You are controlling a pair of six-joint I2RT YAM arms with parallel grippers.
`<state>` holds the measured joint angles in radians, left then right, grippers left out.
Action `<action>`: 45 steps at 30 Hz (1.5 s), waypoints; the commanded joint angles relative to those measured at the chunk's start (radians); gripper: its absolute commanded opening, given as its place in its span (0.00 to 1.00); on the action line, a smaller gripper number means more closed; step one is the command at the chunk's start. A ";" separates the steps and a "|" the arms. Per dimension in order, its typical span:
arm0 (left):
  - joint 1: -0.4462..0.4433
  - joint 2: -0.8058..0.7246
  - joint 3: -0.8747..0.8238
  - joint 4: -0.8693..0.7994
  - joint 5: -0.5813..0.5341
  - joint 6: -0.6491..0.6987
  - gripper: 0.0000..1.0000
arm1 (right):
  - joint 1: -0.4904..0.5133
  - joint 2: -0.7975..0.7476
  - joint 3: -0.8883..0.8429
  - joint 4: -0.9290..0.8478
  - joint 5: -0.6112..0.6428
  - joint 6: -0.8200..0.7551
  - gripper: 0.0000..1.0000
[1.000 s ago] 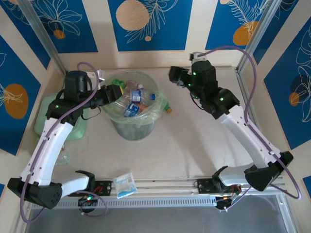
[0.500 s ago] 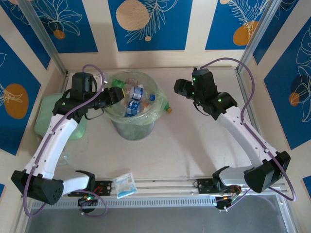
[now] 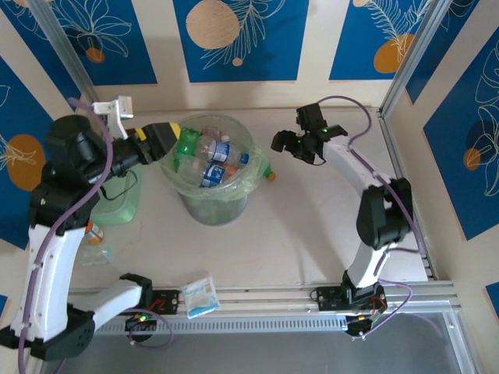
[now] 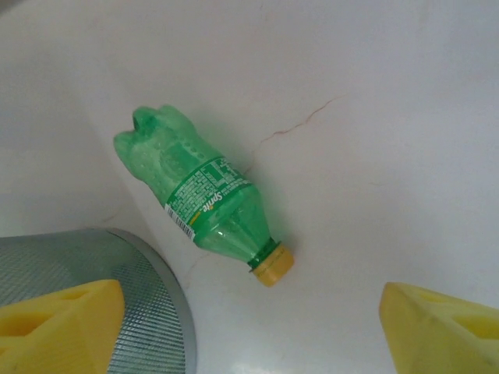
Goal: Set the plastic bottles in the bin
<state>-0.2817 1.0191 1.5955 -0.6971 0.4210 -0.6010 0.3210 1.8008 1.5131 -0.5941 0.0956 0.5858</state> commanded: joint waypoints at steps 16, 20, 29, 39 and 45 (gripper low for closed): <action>0.001 -0.150 -0.291 0.051 0.003 -0.017 0.68 | 0.058 0.465 0.426 -0.077 -0.151 -0.157 0.88; 0.001 -0.154 -0.307 0.048 0.002 -0.018 0.68 | 0.059 0.536 0.499 -0.116 -0.137 -0.158 0.84; 0.001 -0.164 -0.314 0.038 -0.003 -0.010 0.68 | 0.087 0.592 0.520 -0.156 -0.048 -0.171 0.81; 0.001 -0.170 -0.333 0.049 0.007 -0.024 0.68 | 0.087 0.588 0.480 -0.154 -0.019 -0.165 0.82; 0.001 -0.175 -0.340 0.057 0.008 -0.022 0.68 | 0.076 0.579 0.457 -0.145 -0.017 -0.150 0.77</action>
<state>-0.2813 0.8642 1.2663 -0.6693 0.4221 -0.6212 0.4049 2.3795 1.9949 -0.7242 0.0753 0.4347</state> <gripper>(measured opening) 0.683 0.779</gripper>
